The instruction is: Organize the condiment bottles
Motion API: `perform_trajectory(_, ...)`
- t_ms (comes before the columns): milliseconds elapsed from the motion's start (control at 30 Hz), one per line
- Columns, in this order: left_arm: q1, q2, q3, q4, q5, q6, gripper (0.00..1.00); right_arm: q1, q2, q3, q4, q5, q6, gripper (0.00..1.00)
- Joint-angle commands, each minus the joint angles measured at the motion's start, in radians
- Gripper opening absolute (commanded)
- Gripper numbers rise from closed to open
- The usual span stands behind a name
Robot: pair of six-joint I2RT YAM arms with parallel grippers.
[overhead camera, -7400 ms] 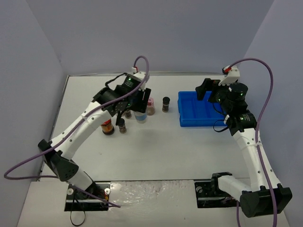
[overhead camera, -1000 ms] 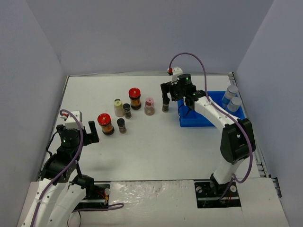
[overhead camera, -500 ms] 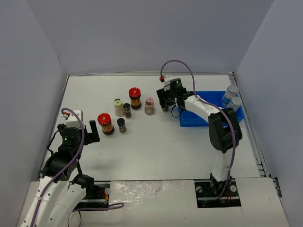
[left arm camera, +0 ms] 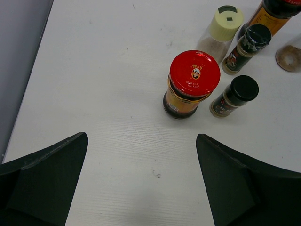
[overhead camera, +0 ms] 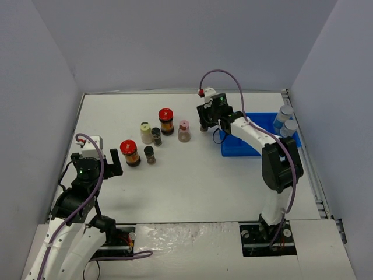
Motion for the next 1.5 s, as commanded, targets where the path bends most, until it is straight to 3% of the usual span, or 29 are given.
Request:
perform_trajectory(0,0.006,0.020,0.025,0.063,-0.013,0.014,0.97,-0.056,-0.245,0.017,0.062,0.066,0.028,0.06)
perform_trajectory(267,0.006,0.021,0.025,0.065,-0.005,0.015,0.97,-0.308,-0.385,-0.066,-0.001,0.133,0.125,0.03)
perform_trajectory(500,0.007,0.022,0.025,0.068,0.005,0.018,0.97,-0.503,-0.360,-0.124,-0.001,0.102,0.186,0.01)
perform_trajectory(1100,0.007,0.019,0.024,0.067,0.000,0.021,0.97,-0.560,-0.132,-0.070,0.037,0.098,0.185,0.01)
perform_trajectory(1467,0.007,0.027,0.024,0.066,-0.004,0.021,0.97,-0.557,-0.084,-0.075,0.104,0.115,0.144,0.08)
